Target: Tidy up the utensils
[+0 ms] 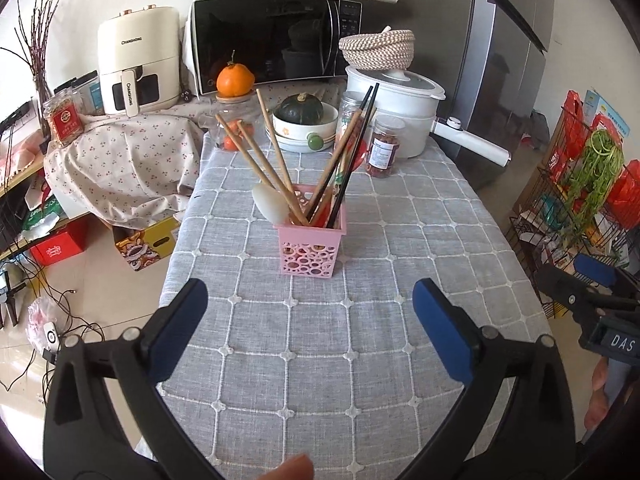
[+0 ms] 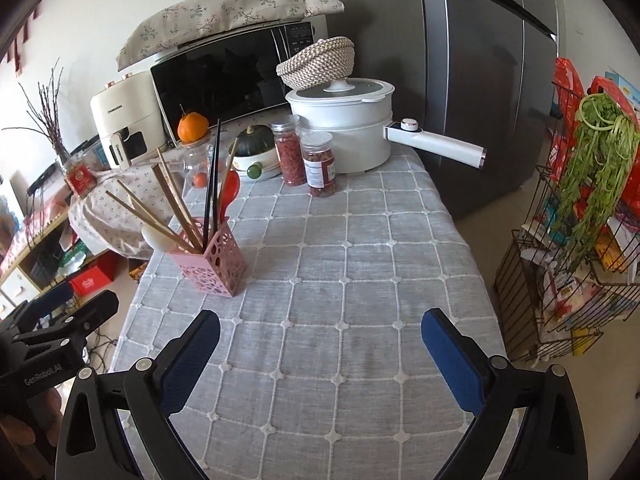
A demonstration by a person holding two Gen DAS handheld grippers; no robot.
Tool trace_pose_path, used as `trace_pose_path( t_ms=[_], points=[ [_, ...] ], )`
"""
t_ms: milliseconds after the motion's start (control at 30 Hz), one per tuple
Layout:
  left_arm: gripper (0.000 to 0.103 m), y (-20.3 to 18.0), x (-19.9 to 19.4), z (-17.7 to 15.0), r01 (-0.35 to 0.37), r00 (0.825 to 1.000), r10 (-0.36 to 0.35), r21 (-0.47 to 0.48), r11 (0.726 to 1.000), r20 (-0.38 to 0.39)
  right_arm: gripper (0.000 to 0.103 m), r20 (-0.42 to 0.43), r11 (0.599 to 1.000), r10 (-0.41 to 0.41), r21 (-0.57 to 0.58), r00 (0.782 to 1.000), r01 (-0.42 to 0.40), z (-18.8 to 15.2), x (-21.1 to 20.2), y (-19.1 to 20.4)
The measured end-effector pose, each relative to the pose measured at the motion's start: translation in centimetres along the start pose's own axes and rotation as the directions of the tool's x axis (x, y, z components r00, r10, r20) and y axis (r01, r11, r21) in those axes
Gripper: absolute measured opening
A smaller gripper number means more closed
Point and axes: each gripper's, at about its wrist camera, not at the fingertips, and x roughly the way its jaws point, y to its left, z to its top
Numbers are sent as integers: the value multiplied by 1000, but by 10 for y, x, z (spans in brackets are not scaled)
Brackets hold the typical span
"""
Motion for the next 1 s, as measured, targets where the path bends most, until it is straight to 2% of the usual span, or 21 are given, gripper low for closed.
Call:
trace_pose_path(
  t_ms=[267, 767, 1000],
  points=[
    [102, -9, 7, -3, -8, 1000, 9, 31, 999, -15, 102, -1, 1000, 4, -3, 1000, -4, 2, 2, 3],
    [102, -5, 6, -2, -18, 1000, 18, 24, 1000, -9, 102, -21, 1000, 5, 20, 1000, -5, 1, 8, 1],
    [102, -5, 23, -9, -12, 998, 14, 39, 999, -64, 102, -66, 999, -2, 33, 998, 5, -3, 23, -1]
  ],
)
